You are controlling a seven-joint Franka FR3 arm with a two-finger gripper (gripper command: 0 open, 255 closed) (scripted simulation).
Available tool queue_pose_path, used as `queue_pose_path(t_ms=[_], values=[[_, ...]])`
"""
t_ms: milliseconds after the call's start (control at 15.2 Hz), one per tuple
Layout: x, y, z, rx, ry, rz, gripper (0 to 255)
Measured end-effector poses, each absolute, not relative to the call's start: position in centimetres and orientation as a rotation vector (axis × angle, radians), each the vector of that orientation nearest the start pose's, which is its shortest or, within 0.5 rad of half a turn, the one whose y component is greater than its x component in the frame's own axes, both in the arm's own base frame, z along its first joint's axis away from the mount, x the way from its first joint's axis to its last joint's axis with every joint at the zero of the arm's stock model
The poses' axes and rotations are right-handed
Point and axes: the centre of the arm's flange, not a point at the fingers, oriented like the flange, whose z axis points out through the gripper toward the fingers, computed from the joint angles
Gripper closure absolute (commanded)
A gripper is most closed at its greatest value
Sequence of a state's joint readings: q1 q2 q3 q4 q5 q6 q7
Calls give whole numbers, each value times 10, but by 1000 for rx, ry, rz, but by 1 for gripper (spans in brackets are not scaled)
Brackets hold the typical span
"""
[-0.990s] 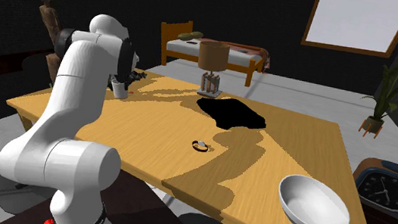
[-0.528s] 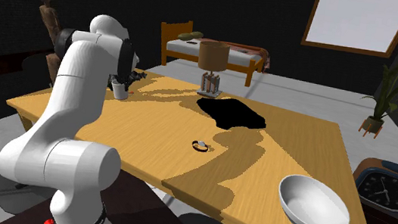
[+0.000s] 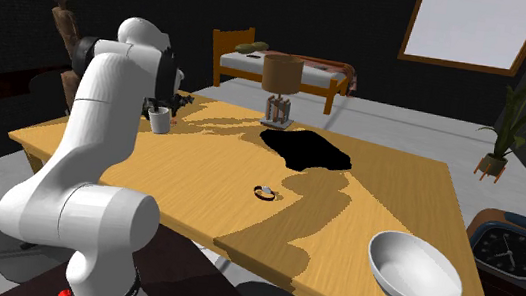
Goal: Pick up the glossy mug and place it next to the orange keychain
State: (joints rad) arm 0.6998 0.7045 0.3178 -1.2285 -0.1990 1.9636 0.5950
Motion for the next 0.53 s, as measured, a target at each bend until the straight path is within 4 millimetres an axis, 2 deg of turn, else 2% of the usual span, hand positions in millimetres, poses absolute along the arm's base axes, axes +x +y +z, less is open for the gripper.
queue_pose_path(t_ms=[132, 198, 528], values=[[452, 591, 399, -3018, -636, -50, 0], [452, 591, 405, -3018, -636, -52, 0], [452, 590, 409, -3019, -636, -50, 0]])
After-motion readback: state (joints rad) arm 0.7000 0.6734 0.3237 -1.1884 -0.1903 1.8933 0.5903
